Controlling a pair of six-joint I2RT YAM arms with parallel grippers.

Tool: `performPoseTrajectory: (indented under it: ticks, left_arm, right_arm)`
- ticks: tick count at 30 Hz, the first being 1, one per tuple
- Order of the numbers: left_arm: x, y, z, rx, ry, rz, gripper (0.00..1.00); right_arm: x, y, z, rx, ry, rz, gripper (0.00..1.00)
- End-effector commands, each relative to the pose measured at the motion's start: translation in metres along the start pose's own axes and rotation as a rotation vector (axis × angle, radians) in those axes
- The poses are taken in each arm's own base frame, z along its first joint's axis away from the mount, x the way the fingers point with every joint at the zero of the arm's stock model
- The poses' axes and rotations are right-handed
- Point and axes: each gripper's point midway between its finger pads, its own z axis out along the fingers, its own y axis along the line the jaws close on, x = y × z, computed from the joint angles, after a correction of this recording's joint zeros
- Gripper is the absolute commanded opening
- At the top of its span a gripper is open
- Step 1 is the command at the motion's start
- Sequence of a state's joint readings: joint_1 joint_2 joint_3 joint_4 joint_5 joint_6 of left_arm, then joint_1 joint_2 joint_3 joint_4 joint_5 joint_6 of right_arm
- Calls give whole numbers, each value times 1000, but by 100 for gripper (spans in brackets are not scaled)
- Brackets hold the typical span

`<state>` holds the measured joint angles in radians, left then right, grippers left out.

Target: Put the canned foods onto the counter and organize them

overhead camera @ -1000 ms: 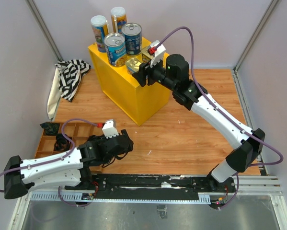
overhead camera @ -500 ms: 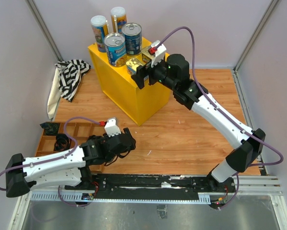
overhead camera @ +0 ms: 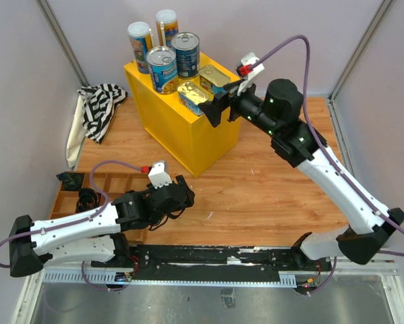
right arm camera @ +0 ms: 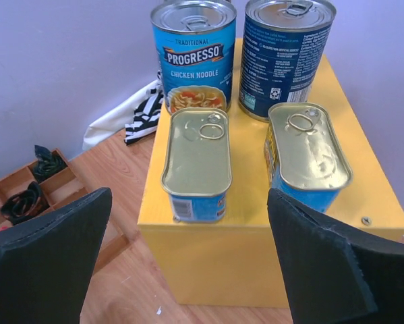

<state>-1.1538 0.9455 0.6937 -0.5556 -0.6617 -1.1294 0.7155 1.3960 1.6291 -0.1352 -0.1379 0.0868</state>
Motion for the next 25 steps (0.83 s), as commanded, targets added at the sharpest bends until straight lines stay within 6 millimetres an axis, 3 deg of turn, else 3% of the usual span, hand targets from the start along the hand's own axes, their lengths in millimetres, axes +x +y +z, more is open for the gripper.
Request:
performPoseTrajectory:
  ticks: [1,6,15,20,25]
  left_arm:
    - [-18,-2,-6,-11,-51,-15,77]
    - [-27,4,-12,-13,-85,-33,77]
    - [-53,27,-16,-96,-225,-10,79]
    - [-62,33,-20,-99,-265,-17,80]
    - [-60,40,-22,-88,-270,-24,81]
  right_arm:
    - [-5,4,-35,-11,-5,40,98]
    - [30,-14,-79,115,52,38,98]
    - [158,-89,-177,689,348,122,98]
    - [193,-105,-235,872,381,133,98]
    - [216,-117,-276,1032,430,121,98]
